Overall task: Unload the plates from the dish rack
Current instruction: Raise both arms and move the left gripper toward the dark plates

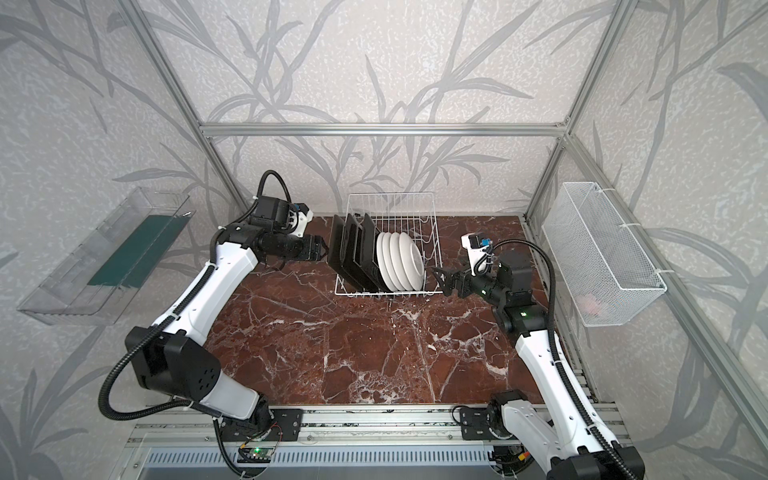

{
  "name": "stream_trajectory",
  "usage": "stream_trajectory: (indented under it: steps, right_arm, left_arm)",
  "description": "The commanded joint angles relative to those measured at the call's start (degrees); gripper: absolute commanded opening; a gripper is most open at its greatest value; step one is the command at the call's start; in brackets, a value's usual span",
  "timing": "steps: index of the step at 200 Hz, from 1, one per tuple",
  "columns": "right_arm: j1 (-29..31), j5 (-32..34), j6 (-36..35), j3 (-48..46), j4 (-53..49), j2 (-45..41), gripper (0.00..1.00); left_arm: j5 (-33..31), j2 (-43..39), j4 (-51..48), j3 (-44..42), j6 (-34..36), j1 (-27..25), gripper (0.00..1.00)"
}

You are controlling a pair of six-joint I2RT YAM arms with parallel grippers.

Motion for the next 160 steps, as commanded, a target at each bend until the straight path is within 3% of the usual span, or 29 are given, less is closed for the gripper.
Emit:
stream_trajectory:
  steps: [1, 34, 65, 160]
  right_arm:
    - [0.29, -1.33, 0.87, -0.91, 1.39, -0.67, 0.99]
    - [0.29, -1.11, 0.65, -1.04, 1.26, -0.36, 0.99]
    - [0.29, -0.56, 0.05, -1.13, 0.85, -0.93, 0.99]
    - [0.32, 2.19, 0.24, -2.61, 1.8, -1.81, 0.99]
  left_arm:
    - [2.11, 1.78, -1.85, 2.7, -0.75, 0.0, 0.75]
    - [4.69, 4.87, -1.56, 4.14, -0.64, 0.0, 0.6]
    - [7.7, 7.63, -0.28, 5.51, -2.66, -0.06, 0.59]
    - [8.76, 13.27, 4.04, 6.72, -7.28, -1.11, 0.54]
